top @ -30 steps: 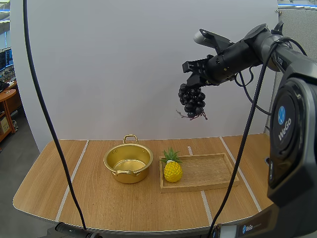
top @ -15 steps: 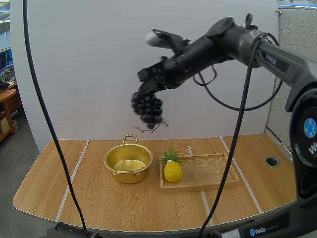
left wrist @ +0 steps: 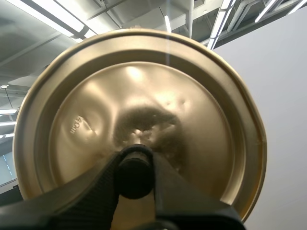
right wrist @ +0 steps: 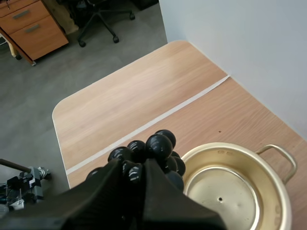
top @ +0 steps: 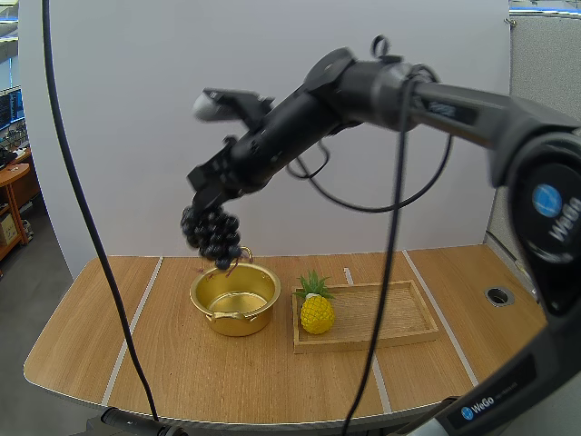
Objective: Open the pot, put the grape inside, and close it
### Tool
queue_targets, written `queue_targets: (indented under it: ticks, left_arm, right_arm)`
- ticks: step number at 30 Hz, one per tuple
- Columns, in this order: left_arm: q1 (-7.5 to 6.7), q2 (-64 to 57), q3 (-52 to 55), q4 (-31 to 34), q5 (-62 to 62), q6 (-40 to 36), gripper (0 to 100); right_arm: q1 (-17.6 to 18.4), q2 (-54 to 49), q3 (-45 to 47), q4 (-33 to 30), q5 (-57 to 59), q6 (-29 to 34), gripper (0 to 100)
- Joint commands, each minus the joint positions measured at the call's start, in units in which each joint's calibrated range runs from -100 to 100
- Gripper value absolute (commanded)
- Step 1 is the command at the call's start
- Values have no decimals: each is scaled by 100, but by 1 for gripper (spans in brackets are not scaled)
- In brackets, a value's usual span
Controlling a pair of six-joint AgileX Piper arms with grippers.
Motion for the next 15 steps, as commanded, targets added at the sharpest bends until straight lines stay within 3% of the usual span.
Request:
queue_targets:
  ticks: [1, 15]
  left_arm:
    - [-11, -27, -17, 44, -203, -43, 0]
    - [-11, -27, -17, 44, -203, -43, 0]
  right_arm:
    - [164, 747, -54, -42, -284, 54, 0]
    - [174, 1135, -54, -1062, -1642, 54, 0]
